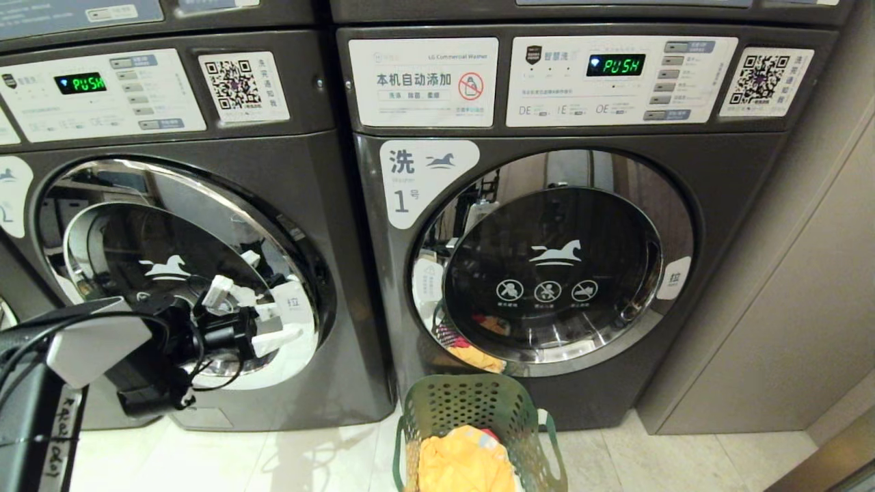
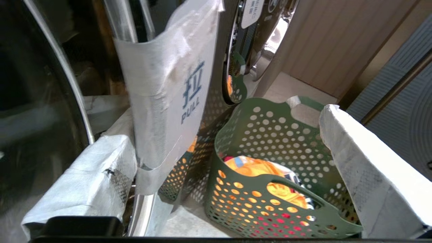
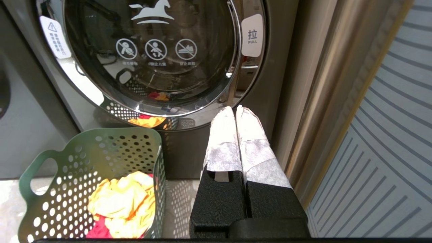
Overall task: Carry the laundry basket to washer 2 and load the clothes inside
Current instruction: Open the lid of the washing machine
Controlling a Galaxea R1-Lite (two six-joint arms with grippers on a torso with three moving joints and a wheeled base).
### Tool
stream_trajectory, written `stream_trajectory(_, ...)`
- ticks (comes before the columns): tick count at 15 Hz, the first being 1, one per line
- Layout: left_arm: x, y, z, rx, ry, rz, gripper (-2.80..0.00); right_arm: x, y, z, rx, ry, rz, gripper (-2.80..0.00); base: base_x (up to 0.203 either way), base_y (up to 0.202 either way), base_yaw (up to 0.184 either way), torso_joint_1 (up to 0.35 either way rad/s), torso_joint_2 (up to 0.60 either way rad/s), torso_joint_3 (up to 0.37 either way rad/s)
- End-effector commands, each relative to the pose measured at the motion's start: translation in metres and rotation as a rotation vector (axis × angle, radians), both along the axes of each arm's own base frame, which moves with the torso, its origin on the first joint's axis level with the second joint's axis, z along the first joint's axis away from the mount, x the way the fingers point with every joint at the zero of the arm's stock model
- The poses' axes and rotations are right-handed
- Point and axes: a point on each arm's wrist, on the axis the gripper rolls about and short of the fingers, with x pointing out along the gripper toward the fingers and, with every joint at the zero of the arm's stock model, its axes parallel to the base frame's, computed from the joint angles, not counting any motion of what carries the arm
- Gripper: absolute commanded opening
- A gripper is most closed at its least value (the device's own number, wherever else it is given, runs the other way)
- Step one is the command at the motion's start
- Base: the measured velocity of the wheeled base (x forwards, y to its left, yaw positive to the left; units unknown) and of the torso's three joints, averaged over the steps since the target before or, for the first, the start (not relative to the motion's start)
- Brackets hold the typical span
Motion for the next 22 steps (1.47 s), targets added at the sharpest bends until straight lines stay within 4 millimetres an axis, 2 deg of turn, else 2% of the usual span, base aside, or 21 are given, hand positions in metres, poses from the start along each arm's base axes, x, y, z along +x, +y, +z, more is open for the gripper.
stream_trajectory(1, -0.002, 0.018, 0.009, 0.007, -0.036, 0.068, 0.00, 0.003, 0.000, -0.009, 0.000, 0.034, -0.001, -2.80, 0.000, 0.000, 0.000, 0.000, 0.00, 0.000)
stream_trajectory(4, -0.008, 0.041, 0.025, 0.015, -0.071, 0.149, 0.00, 0.003, 0.000, -0.009, 0.000, 0.034, -0.002, -2.80, 0.000, 0.000, 0.000, 0.000, 0.00, 0.000)
stream_trajectory(9, -0.017, 0.056, 0.054, 0.007, -0.074, 0.187, 0.00, 0.003, 0.000, -0.009, 0.000, 0.034, -0.001, -2.80, 0.000, 0.000, 0.000, 0.000, 0.00, 0.000)
stream_trajectory(10, -0.025, 0.064, 0.066, 0.011, -0.087, 0.211, 0.00, 0.003, 0.000, -0.009, 0.000, 0.034, 0.000, -2.80, 0.000, 0.000, 0.000, 0.000, 0.00, 0.000)
stream_trajectory(12, -0.054, 0.103, 0.083, 0.018, -0.094, 0.329, 0.00, 0.003, 0.000, -0.009, 0.000, 0.034, -0.001, -2.80, 0.000, 0.000, 0.000, 0.000, 0.00, 0.000)
stream_trajectory(14, -0.083, 0.135, 0.086, 0.019, -0.088, 0.438, 0.00, 0.003, 0.000, -0.009, 0.000, 0.034, 0.000, -2.80, 0.000, 0.000, 0.000, 0.000, 0.00, 0.000)
stream_trajectory(15, -0.091, 0.147, 0.083, 0.008, -0.072, 0.472, 0.00, 0.003, 0.000, -0.009, 0.000, 0.034, -0.001, -2.80, 0.000, 0.000, 0.000, 0.000, 0.00, 0.000)
stream_trajectory(18, -0.106, 0.161, 0.076, -0.028, -0.014, 0.534, 0.00, 0.003, 0.000, -0.009, 0.000, 0.034, 0.000, -2.80, 0.000, 0.000, 0.000, 0.000, 0.00, 0.000)
stream_trajectory(22, -0.127, 0.172, 0.091, -0.084, 0.048, 0.587, 0.00, 0.003, 0.000, -0.009, 0.000, 0.034, 0.000, -2.80, 0.000, 0.000, 0.000, 0.000, 0.00, 0.000)
